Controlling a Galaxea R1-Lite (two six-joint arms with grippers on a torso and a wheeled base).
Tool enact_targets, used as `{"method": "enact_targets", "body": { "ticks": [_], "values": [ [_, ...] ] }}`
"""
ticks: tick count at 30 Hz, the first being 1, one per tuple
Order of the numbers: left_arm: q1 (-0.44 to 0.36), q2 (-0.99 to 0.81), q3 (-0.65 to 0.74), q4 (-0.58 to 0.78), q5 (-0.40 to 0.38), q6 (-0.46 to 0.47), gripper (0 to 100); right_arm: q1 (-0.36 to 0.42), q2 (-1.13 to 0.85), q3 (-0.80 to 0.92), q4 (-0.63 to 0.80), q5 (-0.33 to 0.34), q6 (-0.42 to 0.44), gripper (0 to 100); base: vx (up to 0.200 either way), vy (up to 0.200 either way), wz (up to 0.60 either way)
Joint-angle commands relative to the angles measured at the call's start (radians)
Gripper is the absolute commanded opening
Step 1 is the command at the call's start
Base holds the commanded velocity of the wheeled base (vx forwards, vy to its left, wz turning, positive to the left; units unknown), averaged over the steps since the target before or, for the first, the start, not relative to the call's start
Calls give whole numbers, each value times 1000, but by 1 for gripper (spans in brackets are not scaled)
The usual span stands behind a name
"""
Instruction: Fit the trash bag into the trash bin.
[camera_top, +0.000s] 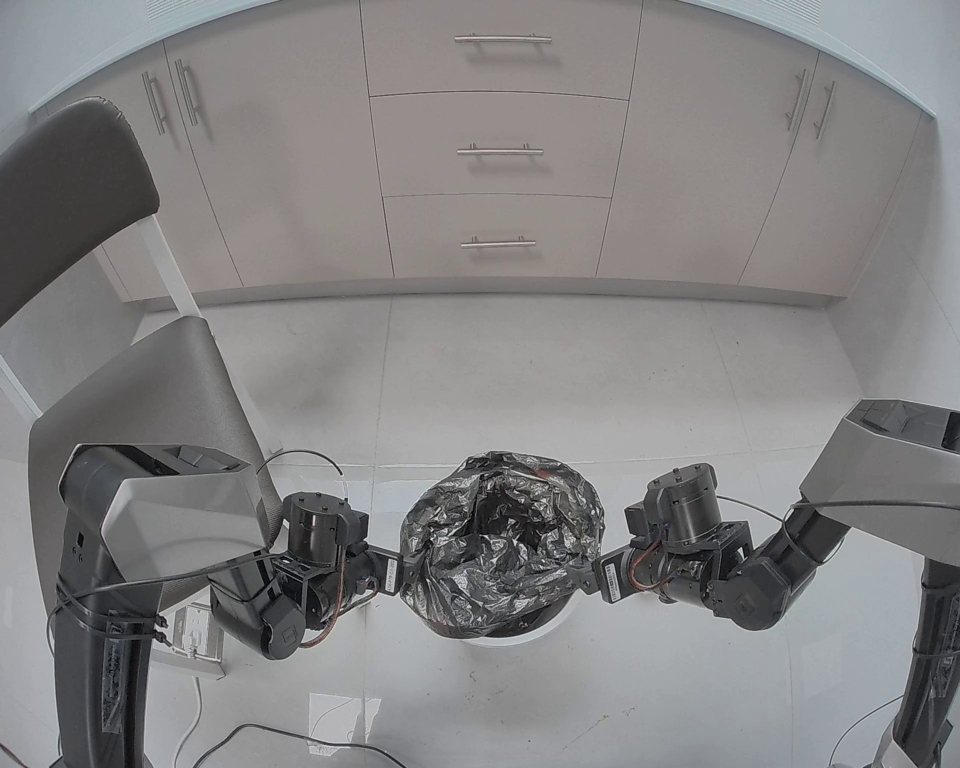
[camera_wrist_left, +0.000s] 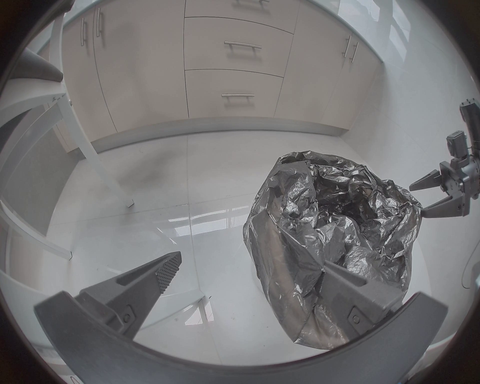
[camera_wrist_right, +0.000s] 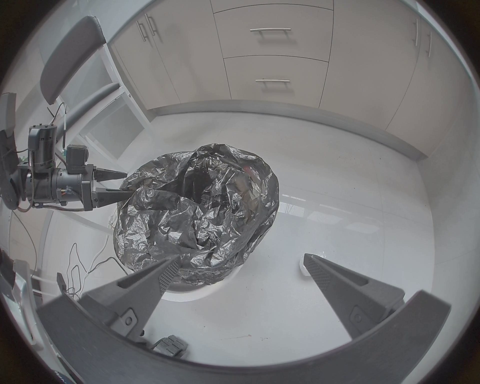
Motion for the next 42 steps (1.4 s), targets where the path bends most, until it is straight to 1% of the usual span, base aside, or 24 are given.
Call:
{"method": "enact_targets", "body": {
  "ticks": [1,5,9,11,12,14,15,18,20,21,23,29,33,42],
  "values": [
    [-2,17,15,-13,2,-5,100,2,35,-17,-14,0,10,100,0,0,0],
    [-2,22,13,-14,2,-5,100,-1,91,-82,-16,3,16,100,0,0,0],
    [-2,22,13,-14,2,-5,100,10,79,-85,-30,3,49,100,0,0,0],
    [-2,22,13,-16,2,-5,100,54,19,-46,-25,3,101,100,0,0,0],
    [-2,22,13,-16,2,-5,100,66,4,-26,-26,6,105,100,0,0,0],
    [-2,22,13,-16,2,-5,100,80,-19,26,-31,-1,87,100,0,0,0],
    [-2,22,13,-16,2,-5,100,88,-25,53,-45,-12,41,100,0,0,0],
    [-2,22,13,-16,2,-5,100,80,-48,112,-132,-6,-134,100,0,0,0],
    [-2,24,13,-16,2,-5,100,73,-51,144,-183,14,-300,100,0,0,0],
    [-2,24,13,-16,2,-5,100,66,-48,155,-211,37,-398,100,0,0,0],
    [-2,27,13,-17,2,-5,100,74,-42,153,-232,66,-461,100,0,0,0],
    [-2,40,15,-60,4,-3,100,99,12,58,-231,68,-518,100,0,0,0],
    [-2,45,13,-68,4,-3,100,102,55,34,-231,66,-567,100,0,0,0],
    [-5,47,13,-68,2,-3,100,114,110,27,-235,57,-567,100,0,0,0]
  ]
}}
